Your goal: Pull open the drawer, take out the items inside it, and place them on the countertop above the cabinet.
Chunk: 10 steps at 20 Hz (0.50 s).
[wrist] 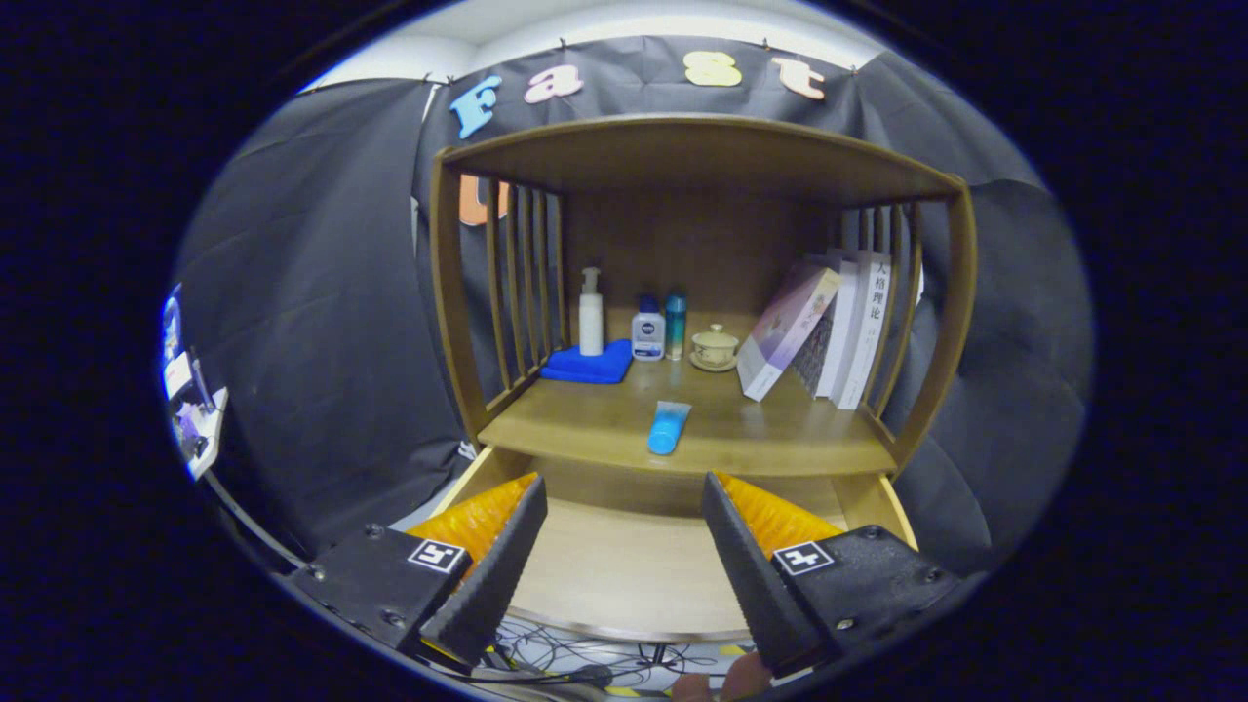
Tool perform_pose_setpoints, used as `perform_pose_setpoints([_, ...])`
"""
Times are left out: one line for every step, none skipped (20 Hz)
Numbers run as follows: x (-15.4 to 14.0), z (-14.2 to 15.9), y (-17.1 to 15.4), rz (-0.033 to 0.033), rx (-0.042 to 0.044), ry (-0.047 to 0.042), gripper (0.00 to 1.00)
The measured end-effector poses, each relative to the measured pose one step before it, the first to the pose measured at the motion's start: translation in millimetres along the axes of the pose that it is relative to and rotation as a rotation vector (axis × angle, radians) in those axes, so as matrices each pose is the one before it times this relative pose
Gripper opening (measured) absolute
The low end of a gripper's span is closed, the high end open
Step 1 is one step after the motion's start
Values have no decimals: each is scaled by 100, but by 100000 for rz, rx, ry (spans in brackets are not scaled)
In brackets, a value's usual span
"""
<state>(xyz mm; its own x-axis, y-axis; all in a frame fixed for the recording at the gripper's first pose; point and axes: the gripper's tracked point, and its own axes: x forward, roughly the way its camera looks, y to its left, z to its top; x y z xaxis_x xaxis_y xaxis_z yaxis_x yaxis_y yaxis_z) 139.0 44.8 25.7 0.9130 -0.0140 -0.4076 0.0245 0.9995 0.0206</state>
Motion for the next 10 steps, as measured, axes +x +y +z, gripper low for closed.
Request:
perform_pose_setpoints([-458, -782, -69, -97, -152, -2301, 100])
perform_pose_setpoints([-395, -902, -180, -373, -439, -1711, 100])
perform_pose_setpoints([-413, -936, -171, -580, -233, -1938, 100])
perform_pose_setpoints([-159, -1150, -292, -1152, -150, -1024, 99])
perform_pose_setpoints([-261, -1293, -454, -1539, 967, -785, 99])
perform_pose_setpoints([-352, -1050, 22, 248, 561, -1743, 100])
perform_pose_setpoints([-366, -1067, 13, -41, 316, -1174, 100])
perform_pose_setpoints([-318, -1351, -210, -598, -306, -624, 100])
perform_pose_setpoints([-188, -1178, -249, -1057, -282, -443, 99])
perform_pose_setpoints([-204, -1278, 46, -143, -247, -197, 99])
